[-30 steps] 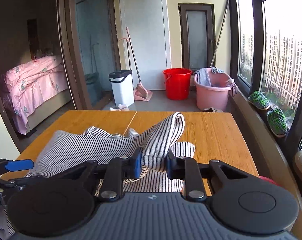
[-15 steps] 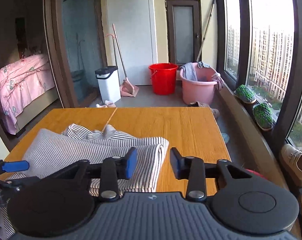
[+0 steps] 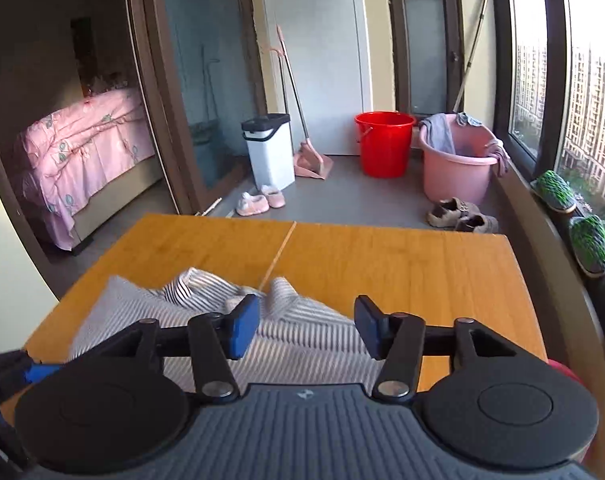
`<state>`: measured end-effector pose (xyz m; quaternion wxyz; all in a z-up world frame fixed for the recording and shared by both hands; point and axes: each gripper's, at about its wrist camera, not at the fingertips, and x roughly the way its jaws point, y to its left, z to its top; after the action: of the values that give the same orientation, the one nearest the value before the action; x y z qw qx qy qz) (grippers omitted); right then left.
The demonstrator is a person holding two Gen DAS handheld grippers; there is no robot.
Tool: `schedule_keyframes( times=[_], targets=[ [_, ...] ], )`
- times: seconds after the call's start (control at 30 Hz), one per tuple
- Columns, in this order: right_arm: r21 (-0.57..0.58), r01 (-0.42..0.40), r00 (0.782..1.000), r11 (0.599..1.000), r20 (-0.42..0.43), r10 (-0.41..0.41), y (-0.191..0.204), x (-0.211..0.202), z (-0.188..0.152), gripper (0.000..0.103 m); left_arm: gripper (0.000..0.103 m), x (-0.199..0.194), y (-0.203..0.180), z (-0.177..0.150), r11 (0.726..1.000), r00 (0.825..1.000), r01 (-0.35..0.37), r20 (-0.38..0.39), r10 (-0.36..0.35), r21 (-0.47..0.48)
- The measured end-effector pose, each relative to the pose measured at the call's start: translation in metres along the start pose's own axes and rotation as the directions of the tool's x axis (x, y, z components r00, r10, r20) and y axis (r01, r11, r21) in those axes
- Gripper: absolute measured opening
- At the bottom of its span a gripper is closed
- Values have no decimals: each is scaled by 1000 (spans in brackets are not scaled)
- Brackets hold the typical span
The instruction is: Fold clothes
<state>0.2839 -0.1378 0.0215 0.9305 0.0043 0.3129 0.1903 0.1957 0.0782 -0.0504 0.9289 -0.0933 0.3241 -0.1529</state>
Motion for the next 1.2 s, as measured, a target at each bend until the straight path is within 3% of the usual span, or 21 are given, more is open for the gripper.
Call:
schedule_keyframes(
  times=[0.23, 0.27, 0.3, 0.33, 0.37, 0.4, 0.57, 0.7, 0.83, 0.97, 1.1, 1.2],
  targets=[
    [-15, -10, 989, 1000, -149, 7, 5, 87, 5, 61, 103, -15, 7, -1, 999, 1000, 31, -1, -32, -29],
    [-31, -16, 988, 999, -155, 11, 7, 91, 5, 56, 103, -17, 9, -1, 999, 999, 35, 2, -35, -36],
    [-51, -15, 988, 999, -152, 7, 10, 92, 4, 32, 103, -20, 11, 0, 998, 999, 37, 5, -37, -42],
    [-63, -16, 990, 998, -141, 7, 13, 89, 4, 23, 103, -23, 14, 0, 998, 999, 31, 13, -30, -49],
    [-66, -21, 993, 998, -120, 13, 14, 81, 5, 14, 103, -26, 16, 1, 998, 999, 26, 22, -24, -57],
    [-68, -25, 995, 997, -98, 18, 16, 72, 5, 12, 103, -29, 19, 2, 998, 999, 21, 32, -19, -65],
    [-50, -148, 988, 988, 46, 150, 17, -20, 4, 11, 103, -53, 38, 10, 991, 994, 9, 106, 5, -137],
    [-6, -226, 970, 974, 91, 225, 10, -85, -30, 10, 103, -73, 52, 21, 978, 985, 26, 170, 10, -205],
    [3, -251, 967, 968, 42, 250, 14, -113, -78, 10, 103, -84, 51, 30, 969, 978, 77, 205, -28, -237],
    [-1, -216, 976, 976, -4, 216, 19, -116, -112, 10, 103, -86, 29, 34, 976, 972, 99, 229, -53, -193],
    [6, -188, 982, 982, -18, 188, 16, -122, -125, 10, 103, -77, 12, 31, 985, 973, 44, 229, -5, -165],
    [0, -169, 985, 986, -29, 169, 17, -124, -129, 10, 103, -74, 11, 25, 982, 976, 56, 216, -16, -183]
  ],
)
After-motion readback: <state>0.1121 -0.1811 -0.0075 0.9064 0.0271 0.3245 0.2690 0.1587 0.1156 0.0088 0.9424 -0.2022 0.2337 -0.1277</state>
